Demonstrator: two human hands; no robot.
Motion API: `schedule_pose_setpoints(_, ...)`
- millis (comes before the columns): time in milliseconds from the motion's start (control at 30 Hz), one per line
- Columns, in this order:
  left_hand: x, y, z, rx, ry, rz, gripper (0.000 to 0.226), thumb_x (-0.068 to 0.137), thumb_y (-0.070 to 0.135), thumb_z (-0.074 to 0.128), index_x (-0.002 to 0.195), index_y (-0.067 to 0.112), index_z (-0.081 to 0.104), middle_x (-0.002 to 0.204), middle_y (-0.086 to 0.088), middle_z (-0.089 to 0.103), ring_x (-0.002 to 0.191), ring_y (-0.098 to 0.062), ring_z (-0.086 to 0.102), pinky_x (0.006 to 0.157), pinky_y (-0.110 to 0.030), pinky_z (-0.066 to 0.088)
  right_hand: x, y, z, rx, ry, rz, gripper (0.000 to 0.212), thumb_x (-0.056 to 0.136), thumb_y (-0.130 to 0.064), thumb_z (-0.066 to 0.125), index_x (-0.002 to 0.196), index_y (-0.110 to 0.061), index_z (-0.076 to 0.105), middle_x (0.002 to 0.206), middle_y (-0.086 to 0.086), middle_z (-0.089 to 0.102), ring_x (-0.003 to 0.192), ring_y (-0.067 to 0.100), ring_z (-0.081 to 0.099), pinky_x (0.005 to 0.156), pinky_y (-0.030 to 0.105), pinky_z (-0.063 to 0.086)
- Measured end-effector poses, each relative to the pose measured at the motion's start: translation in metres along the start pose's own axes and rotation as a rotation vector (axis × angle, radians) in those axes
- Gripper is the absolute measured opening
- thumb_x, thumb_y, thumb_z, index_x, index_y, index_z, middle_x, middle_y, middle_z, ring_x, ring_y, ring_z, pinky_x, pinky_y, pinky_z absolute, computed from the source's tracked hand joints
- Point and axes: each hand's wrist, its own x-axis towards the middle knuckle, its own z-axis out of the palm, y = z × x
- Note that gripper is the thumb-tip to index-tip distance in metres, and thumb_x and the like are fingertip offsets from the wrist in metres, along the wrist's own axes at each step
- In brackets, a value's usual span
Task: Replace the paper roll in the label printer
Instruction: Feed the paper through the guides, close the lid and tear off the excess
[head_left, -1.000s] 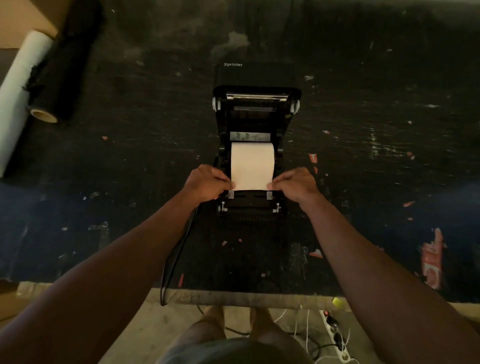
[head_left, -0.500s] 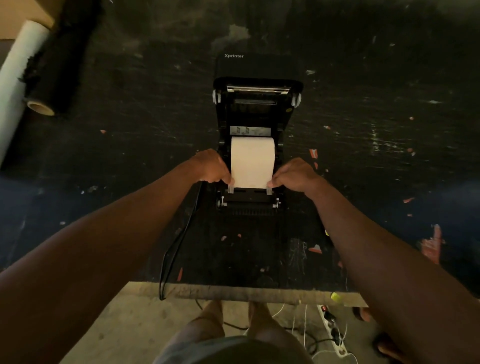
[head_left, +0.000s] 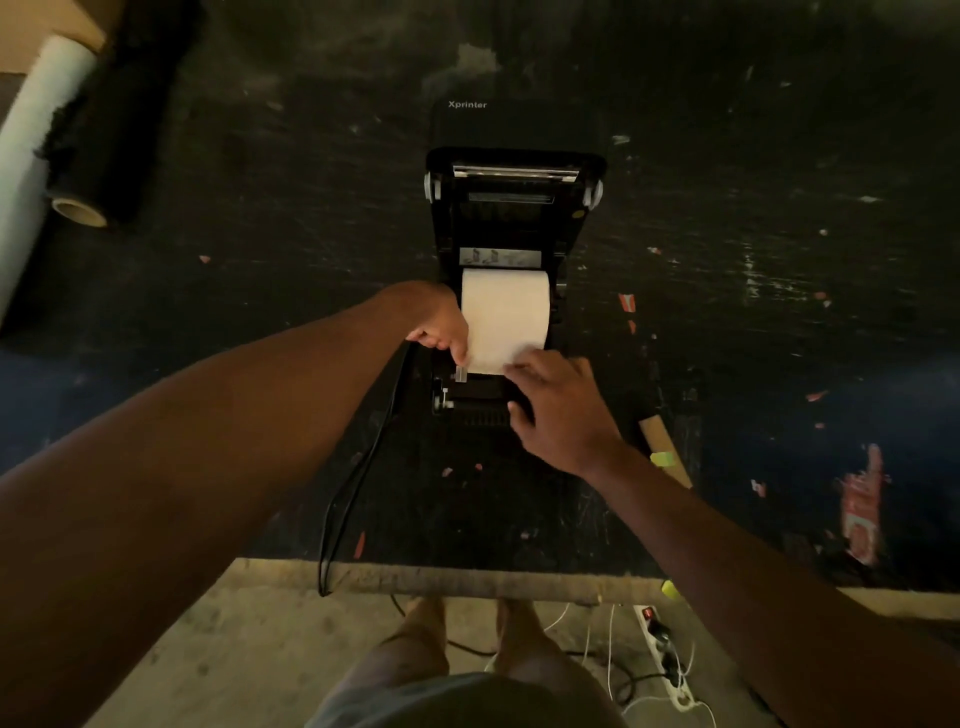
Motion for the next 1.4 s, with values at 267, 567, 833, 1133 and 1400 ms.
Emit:
schedule_pose_setpoints(267, -0.018, -0.024, 0.042, 0.094, 0.560, 0.102, 0.044, 0.077, 0.056, 0.081, 0.088, 0.016, 0.066, 0.087, 0.000, 0.066, 0.083, -0.022, 0.068, 0.075, -0.039, 0.061, 0.001, 0.001, 0.008, -0.101, 0.020, -0.056, 0.042, 0.091, -0.037, 0.056, 0.122, -0.013, 0.069, 0.122, 0.005, 0.062, 0.112, 0.023, 0.059, 0.101, 0.046, 0.042)
schedule_pose_setpoints(567, -0.047, -0.026, 0.147, 0.185, 0.767, 0.552, 0.072, 0.088, 0.037, 0.067, 0.154, 0.015, 0.046, 0.160, -0.010, 0.047, 0.148, -0.027, 0.041, 0.124, -0.046, 0.030, 0.001, -0.002, 0.007, -0.115, 0.041, -0.101, 0.031, 0.089, -0.031, 0.059, 0.112, -0.014, 0.071, 0.111, 0.005, 0.064, 0.108, 0.025, 0.059, 0.100, 0.043, 0.037)
schedule_pose_setpoints(833, -0.046, -0.019, 0.148, 0.280, 0.799, 0.544, 0.059, 0.089, 0.042, 0.060, 0.143, 0.020, 0.054, 0.145, -0.004, 0.058, 0.140, -0.022, 0.050, 0.129, -0.045, 0.012, 0.003, -0.006, 0.004, -0.077, 0.038, -0.087, 0.017, 0.088, -0.027, 0.061, 0.099, -0.016, 0.068, 0.101, 0.006, 0.062, 0.099, 0.027, 0.059, 0.090, 0.043, 0.043)
schedule_pose_setpoints(1133, -0.049, -0.022, 0.146, 0.086, 0.822, 0.594, 0.040, 0.089, 0.024, 0.072, 0.129, 0.019, 0.065, 0.125, -0.003, 0.066, 0.119, -0.023, 0.059, 0.105, -0.041, 0.045, -0.002, -0.005, 0.008, 0.075, 0.078, -0.057, 0.009, 0.086, -0.013, 0.070, 0.095, -0.013, 0.070, 0.096, 0.008, 0.061, 0.092, 0.029, 0.059, 0.077, 0.036, 0.041)
schedule_pose_setpoints(1400, -0.052, -0.029, 0.145, -0.030, 0.887, 0.659, 0.026, 0.085, 0.012, 0.078, 0.111, 0.014, 0.075, 0.107, -0.005, 0.071, 0.100, -0.024, 0.066, 0.092, -0.045, 0.054, -0.009, -0.011, 0.002, 0.157, 0.109, -0.066, 0.006, 0.084, -0.012, 0.069, 0.089, -0.014, 0.067, 0.092, 0.006, 0.060, 0.086, 0.026, 0.059, 0.074, 0.040, 0.052)
